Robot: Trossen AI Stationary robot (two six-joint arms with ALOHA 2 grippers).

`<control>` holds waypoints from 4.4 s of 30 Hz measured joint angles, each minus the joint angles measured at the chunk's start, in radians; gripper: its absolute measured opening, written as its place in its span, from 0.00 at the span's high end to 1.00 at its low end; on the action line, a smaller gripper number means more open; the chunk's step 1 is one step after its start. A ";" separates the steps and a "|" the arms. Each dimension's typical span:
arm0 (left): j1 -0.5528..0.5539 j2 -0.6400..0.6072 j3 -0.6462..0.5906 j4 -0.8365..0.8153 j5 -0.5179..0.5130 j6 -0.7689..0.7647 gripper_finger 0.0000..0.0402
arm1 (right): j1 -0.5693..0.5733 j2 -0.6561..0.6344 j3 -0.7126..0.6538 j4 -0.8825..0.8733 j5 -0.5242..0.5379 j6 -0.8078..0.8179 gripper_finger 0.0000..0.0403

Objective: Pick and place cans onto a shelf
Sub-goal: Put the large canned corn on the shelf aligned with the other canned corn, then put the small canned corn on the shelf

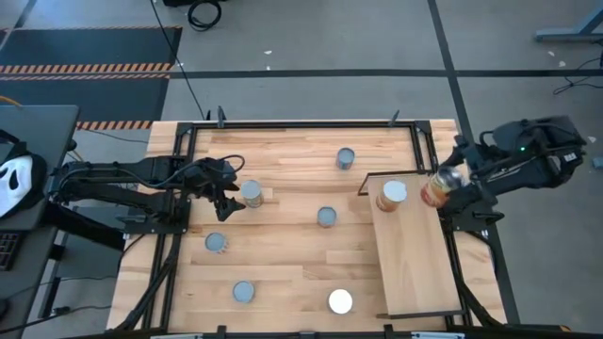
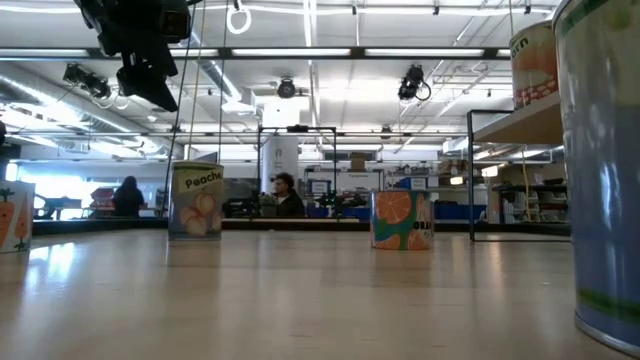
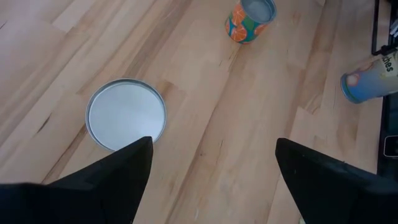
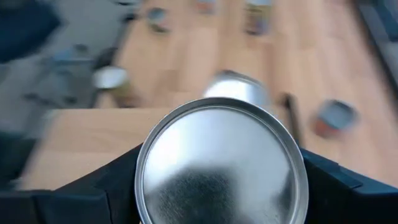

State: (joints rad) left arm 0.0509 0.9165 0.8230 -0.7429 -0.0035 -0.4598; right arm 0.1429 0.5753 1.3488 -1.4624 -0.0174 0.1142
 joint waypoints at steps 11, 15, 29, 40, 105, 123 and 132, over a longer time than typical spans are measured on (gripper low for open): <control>0.000 0.000 0.000 0.000 0.000 0.000 0.14 | 0.000 -0.121 -0.249 0.047 0.123 0.141 0.22; 0.000 0.000 0.000 0.000 0.000 0.000 0.14 | 0.000 -0.212 -0.329 0.132 0.132 0.142 0.21; 0.000 0.000 0.000 0.000 0.000 0.000 0.14 | 0.000 -0.232 -0.444 0.129 0.136 0.087 0.11; 0.000 0.000 0.000 0.000 0.000 0.000 0.14 | 0.000 -0.133 -0.272 0.148 0.129 0.092 0.10; 0.003 0.000 0.000 0.531 -0.002 0.024 0.14 | -0.625 1.257 -0.165 0.756 0.266 0.787 0.15; 0.002 0.000 0.000 0.619 -0.002 0.026 0.14 | -0.410 0.968 0.115 0.811 0.235 0.244 0.28; 0.002 0.000 0.000 0.618 -0.002 0.026 0.14 | 0.056 0.748 0.141 0.706 0.172 0.172 0.28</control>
State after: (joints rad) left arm 0.0525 0.9165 0.8234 -0.1246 -0.0055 -0.4334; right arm 0.1985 1.3233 1.4898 -0.7569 0.1545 0.2867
